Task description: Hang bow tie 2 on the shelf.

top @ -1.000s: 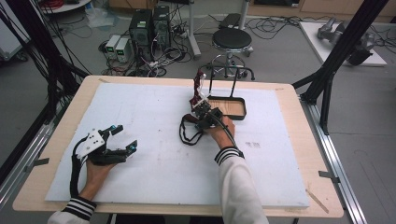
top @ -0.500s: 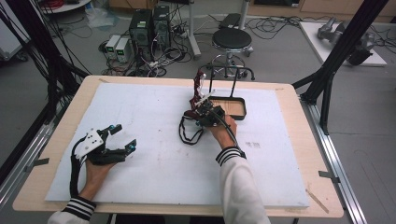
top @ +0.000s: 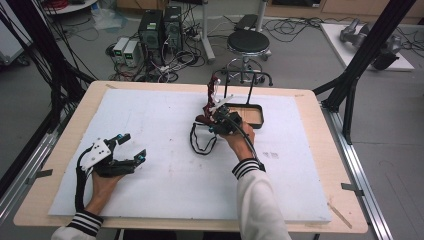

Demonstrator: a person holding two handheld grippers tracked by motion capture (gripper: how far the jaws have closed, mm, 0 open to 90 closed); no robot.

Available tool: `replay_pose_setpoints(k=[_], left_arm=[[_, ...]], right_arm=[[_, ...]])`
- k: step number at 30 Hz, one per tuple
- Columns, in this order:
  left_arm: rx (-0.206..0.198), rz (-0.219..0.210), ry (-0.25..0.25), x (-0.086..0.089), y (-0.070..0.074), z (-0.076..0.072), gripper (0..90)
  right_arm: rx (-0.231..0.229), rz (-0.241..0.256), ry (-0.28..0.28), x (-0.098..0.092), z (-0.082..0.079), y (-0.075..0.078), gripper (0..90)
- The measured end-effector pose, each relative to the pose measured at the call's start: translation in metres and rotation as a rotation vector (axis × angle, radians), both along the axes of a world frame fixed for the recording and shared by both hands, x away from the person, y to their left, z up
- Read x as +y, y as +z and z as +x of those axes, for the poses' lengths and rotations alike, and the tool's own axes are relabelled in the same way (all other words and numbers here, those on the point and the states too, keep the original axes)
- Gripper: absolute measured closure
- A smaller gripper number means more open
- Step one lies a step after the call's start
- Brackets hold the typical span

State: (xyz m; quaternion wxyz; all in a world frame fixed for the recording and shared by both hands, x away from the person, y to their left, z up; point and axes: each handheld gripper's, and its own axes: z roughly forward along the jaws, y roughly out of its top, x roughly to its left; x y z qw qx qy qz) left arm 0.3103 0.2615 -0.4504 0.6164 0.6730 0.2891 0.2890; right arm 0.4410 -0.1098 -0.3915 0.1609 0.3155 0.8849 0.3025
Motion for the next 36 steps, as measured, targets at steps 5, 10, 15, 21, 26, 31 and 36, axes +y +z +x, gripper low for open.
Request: replay_pose_setpoints(k=[5, 10, 15, 21, 26, 31, 36], left_arm=[[-0.001, 0.0, 0.0, 0.0, 0.0, 0.0, 15.4], [-0.001, 0.004, 0.0, 0.0, 0.0, 0.0, 15.4], [-0.001, -0.004, -0.005, 0.0, 0.0, 0.0, 15.4], [-0.001, -0.008, -0.003, 0.002, 0.0, 0.0, 15.4], [0.001, -0.004, -0.003, 0.002, 0.0, 0.0, 15.4], [0.001, -0.004, -0.004, 0.002, -0.001, 0.0, 15.4], [0.001, -0.003, -0.005, 0.001, -0.001, 0.0, 15.4]], right_arm=[[-0.013, 0.02, 0.004, -0.003, -0.003, 0.005, 73.6], [-0.028, 0.043, 0.011, -0.006, -0.007, 0.012, 73.8], [-0.04, 0.056, 0.008, -0.01, -0.008, 0.017, 74.4], [-0.072, 0.08, -0.004, -0.015, -0.014, 0.026, 74.4], [-0.106, 0.097, -0.002, -0.019, -0.019, 0.034, 74.5], [-0.153, 0.131, -0.013, -0.027, -0.027, 0.046, 74.5], [-0.198, 0.165, -0.023, -0.036, -0.031, 0.055, 74.5]])
